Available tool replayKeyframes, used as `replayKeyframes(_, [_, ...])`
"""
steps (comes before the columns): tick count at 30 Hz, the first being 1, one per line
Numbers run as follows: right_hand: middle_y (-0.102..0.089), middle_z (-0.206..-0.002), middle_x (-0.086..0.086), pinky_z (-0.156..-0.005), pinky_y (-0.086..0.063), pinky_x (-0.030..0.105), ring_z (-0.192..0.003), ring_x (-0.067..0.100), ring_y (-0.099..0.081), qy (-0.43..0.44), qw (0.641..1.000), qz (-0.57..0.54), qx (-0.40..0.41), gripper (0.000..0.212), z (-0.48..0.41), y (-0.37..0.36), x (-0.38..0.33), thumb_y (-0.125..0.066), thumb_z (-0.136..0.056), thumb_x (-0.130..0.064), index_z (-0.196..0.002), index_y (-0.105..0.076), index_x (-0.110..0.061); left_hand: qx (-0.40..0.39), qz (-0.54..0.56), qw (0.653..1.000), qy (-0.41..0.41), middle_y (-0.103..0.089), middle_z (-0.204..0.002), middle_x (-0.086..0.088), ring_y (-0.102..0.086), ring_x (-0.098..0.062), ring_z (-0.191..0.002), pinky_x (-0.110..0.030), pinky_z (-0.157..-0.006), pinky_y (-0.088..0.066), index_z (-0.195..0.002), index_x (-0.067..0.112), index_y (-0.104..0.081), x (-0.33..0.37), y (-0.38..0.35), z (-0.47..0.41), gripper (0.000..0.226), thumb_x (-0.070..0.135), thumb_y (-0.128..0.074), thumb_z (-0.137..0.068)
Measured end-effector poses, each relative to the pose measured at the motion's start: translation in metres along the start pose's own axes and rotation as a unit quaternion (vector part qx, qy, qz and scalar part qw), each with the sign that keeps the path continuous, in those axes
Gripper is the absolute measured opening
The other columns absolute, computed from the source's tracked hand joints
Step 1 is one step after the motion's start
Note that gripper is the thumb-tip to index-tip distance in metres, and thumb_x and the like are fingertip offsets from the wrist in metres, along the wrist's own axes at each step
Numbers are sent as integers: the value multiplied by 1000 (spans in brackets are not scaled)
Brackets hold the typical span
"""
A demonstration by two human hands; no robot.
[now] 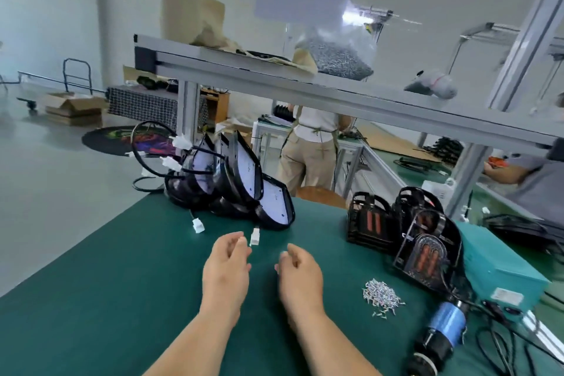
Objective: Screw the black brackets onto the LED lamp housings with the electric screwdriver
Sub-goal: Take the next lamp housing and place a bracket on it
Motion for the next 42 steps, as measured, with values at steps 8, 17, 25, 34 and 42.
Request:
replayKeyframes(8, [-69,-68,0,-78,-56,45,-59,14,-61,-13,990,-141,19,26,-44,-52,-23,-55,-95,-35,-80,-65,-15,17,39,999,11,-70,-98,11,-69,-2,-91,-26,-77,-53,-100,33,-65,-8,2,-19,16,23,-52,-100])
replayKeyframes(17, [-58,-47,7,-36,-37,19,-33,16,-46,-197,947,-242,-79,82,-88,-74,-52,-40,-89,-76,-78,-69,0,27,58,998,15,-73,-84,18,-70,-2,-79,-30,-76,-54,-83,44,-69,-5,3,-27,29,25,-53,-99])
replayKeyframes(25, [-42,-38,1,-34,-19,17,-29,11,-26,-185,955,-218,-83,40,-89,-60,-51,-50,-92,-30,-61,-56,-5,32,58,998,25,-75,-88,6,-71,-8,-87,-30,-77,-52,-86,31,-70,-4,3,-27,22,24,-55,-99])
replayKeyframes(34, [-41,-46,3,-53,-29,33,-49,21,-34,16,999,-7,50,46,-38,11,-19,-52,-91,-20,-47,-38,-14,-161,233,951,121,-72,-119,-7,-69,-24,-109,-40,-94,-50,-123,20,-65,8,-6,-23,63,63,-51,-79])
replayKeyframes(42, [-49,-54,7,-55,-37,37,-60,28,-46,71,972,220,-36,53,3,47,1,-48,-87,-53,-56,-45,-10,-109,197,958,177,-76,-96,-16,-75,-31,-71,-40,-66,-54,-104,7,-62,-12,-8,-23,23,-8,-53,-90])
Point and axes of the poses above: each hand's wrist, its own z-axis away from the middle knuckle, its own y-axis out of the back of the hand, x = y × z, the point moved 2 cm from there along -z, towards the middle knuckle
